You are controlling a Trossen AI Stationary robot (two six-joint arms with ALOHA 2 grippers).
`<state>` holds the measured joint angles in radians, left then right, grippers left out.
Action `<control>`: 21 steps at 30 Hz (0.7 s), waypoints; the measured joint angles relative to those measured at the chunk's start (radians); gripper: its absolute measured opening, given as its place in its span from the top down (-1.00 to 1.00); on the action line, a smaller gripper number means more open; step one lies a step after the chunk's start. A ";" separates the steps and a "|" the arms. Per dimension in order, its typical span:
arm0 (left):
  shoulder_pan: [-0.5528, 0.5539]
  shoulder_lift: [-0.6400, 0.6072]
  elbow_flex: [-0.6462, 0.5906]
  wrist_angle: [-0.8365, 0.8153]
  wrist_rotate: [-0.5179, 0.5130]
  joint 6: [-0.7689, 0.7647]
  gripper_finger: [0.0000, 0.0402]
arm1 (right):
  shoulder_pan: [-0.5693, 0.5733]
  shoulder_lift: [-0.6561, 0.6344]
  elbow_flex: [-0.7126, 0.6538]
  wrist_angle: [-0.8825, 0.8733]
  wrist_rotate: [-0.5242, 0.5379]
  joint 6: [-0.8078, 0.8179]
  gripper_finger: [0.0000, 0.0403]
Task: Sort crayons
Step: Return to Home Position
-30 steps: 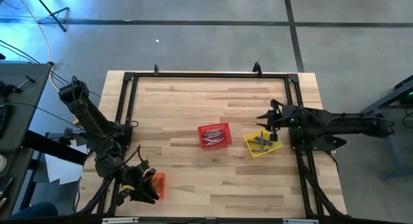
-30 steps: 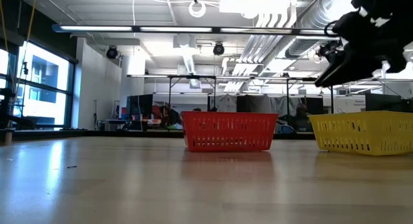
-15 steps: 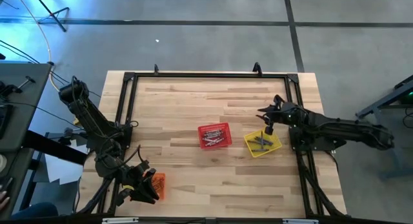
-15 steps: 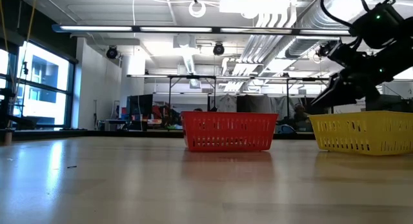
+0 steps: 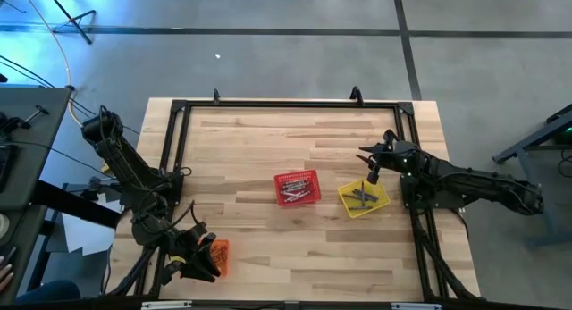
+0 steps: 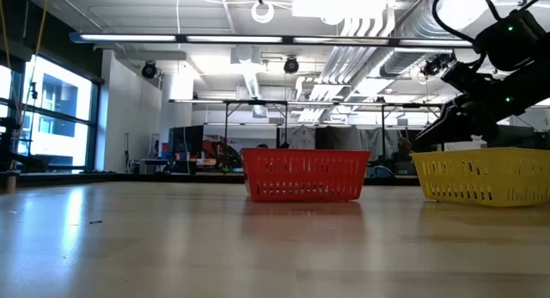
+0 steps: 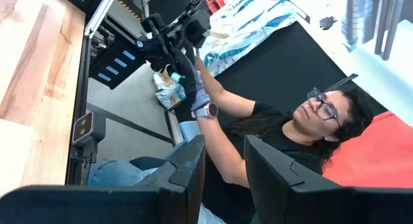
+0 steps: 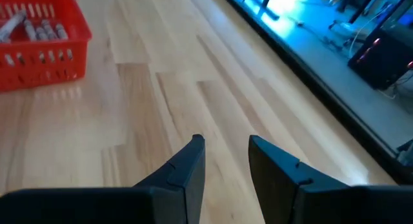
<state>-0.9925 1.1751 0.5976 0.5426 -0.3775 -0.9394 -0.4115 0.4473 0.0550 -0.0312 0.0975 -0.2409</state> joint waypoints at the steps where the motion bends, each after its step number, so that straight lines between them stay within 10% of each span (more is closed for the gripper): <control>1: 0.000 0.000 0.000 0.000 0.000 0.000 0.51 | -0.004 -0.021 -0.006 -0.004 0.000 0.000 0.44; 21: 0.000 0.000 0.000 0.000 0.000 0.000 0.51 | -0.016 -0.279 -0.045 0.064 0.000 -0.003 0.44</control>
<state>-0.9924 1.1751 0.5976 0.5426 -0.3775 -0.9394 -0.4278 0.1682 0.0097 0.0331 0.0978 -0.2440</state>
